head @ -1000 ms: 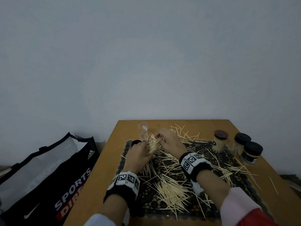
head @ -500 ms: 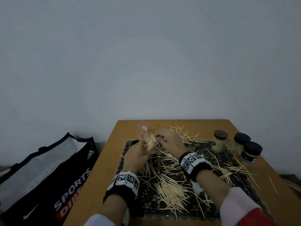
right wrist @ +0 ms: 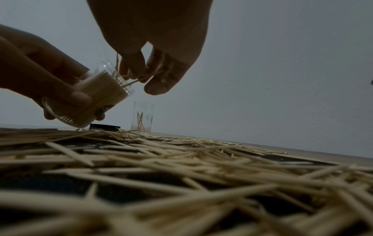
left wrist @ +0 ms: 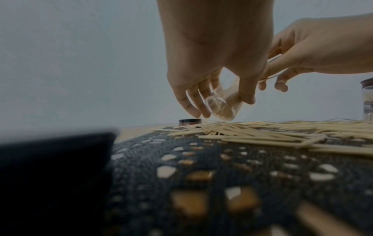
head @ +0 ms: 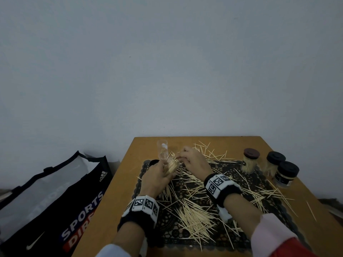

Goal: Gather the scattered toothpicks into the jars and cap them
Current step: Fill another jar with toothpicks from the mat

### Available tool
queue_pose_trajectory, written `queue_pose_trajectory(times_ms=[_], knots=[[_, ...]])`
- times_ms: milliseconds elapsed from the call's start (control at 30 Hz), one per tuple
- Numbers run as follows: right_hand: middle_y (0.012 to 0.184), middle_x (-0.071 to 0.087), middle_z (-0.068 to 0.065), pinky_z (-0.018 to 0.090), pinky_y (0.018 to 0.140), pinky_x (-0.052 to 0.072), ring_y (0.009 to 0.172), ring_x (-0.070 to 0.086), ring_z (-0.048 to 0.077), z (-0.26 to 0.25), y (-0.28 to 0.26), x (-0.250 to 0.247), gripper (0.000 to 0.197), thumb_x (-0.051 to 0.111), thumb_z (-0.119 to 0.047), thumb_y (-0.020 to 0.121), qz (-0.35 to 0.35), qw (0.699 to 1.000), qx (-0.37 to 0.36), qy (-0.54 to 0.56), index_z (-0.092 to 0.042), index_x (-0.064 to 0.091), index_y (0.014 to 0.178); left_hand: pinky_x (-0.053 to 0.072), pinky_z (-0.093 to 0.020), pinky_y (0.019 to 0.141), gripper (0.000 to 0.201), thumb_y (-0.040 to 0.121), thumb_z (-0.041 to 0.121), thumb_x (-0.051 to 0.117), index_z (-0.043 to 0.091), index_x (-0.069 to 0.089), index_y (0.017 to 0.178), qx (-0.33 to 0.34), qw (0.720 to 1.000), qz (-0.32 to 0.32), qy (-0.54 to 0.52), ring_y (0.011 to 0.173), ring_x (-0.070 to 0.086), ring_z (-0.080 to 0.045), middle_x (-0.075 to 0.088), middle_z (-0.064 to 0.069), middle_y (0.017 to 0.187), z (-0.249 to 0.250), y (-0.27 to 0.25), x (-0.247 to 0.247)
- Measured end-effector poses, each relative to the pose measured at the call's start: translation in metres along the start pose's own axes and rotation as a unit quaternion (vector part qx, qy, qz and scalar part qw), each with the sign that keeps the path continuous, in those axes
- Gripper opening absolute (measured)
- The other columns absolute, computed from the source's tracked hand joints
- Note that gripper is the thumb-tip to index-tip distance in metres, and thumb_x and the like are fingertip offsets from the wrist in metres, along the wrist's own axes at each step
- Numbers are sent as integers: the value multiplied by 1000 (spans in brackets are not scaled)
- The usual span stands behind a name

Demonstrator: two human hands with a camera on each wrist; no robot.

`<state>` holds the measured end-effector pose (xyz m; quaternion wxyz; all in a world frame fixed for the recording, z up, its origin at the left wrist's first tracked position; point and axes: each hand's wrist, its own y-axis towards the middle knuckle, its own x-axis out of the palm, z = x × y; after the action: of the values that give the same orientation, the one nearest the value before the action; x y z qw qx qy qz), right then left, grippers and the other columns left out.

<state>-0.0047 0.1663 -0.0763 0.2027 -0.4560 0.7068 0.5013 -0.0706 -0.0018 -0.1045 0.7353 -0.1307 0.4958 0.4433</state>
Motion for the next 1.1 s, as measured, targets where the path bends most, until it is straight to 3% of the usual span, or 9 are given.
queue_pose_trajectory(times_ms=[133, 233, 400, 533, 667, 833, 933, 1100], knots=[[96, 59, -4, 29, 71, 50, 80, 57, 12, 0, 1, 0, 16, 63, -3, 87, -6, 999, 13, 39, -15, 69, 96, 53, -35, 82, 53, 86, 50, 66, 23, 51, 128, 12, 1000, -10, 2, 105, 61, -15, 64, 4, 121, 1, 0, -1], [97, 62, -2, 32, 77, 53, 85, 60, 13, -2, 1, -2, 18, 61, 3, 85, 9, 998, 14, 57, -11, 67, 96, 53, -36, 82, 54, 85, 50, 67, 23, 51, 129, 15, 1000, -15, 0, 106, 61, -15, 63, 3, 121, 2, -1, -1], [96, 67, 0, 32, 77, 54, 86, 63, 14, -6, -1, -4, 27, 55, 5, 87, -4, 996, 14, 84, -11, 67, 107, 53, -36, 84, 54, 85, 49, 68, 22, 51, 129, 18, 1000, -23, -11, 106, 61, -16, 63, 2, 122, 3, -1, 0], [108, 65, -10, 20, 69, 44, 82, 56, 3, -6, -2, -4, 27, 48, -10, 97, 7, 998, 22, 60, -18, 64, 118, 51, -32, 75, 50, 87, 52, 63, 22, 50, 126, 0, 1000, 10, 1, 97, 62, -16, 65, 4, 113, 4, -3, -3], [120, 60, -8, 26, 74, 53, 93, 60, 8, -7, 0, -3, 36, 55, -8, 91, -23, 998, 37, 34, -21, 59, 124, 44, -29, 68, 46, 91, 51, 59, 19, 51, 122, -24, 999, 36, 2, 91, 60, -15, 64, 4, 106, 5, -4, -6], [117, 62, 1, 24, 88, 49, 100, 59, 13, -4, 0, -4, 43, 54, 11, 84, 9, 999, 28, 44, -12, 63, 119, 52, -33, 76, 50, 89, 52, 62, 20, 50, 126, -3, 1000, 6, 1, 97, 62, -17, 65, 2, 115, 4, -2, -3], [120, 61, 4, 19, 92, 45, 108, 59, 13, -5, 0, -5, 55, 56, 13, 83, -4, 997, 36, 71, -13, 55, 131, 53, -35, 82, 55, 87, 54, 63, 23, 49, 131, 9, 1000, -15, -2, 104, 62, -15, 64, 3, 121, 3, -2, -1], [131, 56, 5, 32, 92, 54, 117, 57, 16, -3, -1, 2, 71, 52, 15, 84, -63, 990, 16, 126, -25, 43, 142, 53, -38, 87, 57, 86, 53, 65, 24, 49, 132, 17, 999, -29, -7, 108, 61, -15, 63, 2, 124, 3, 0, 1]])
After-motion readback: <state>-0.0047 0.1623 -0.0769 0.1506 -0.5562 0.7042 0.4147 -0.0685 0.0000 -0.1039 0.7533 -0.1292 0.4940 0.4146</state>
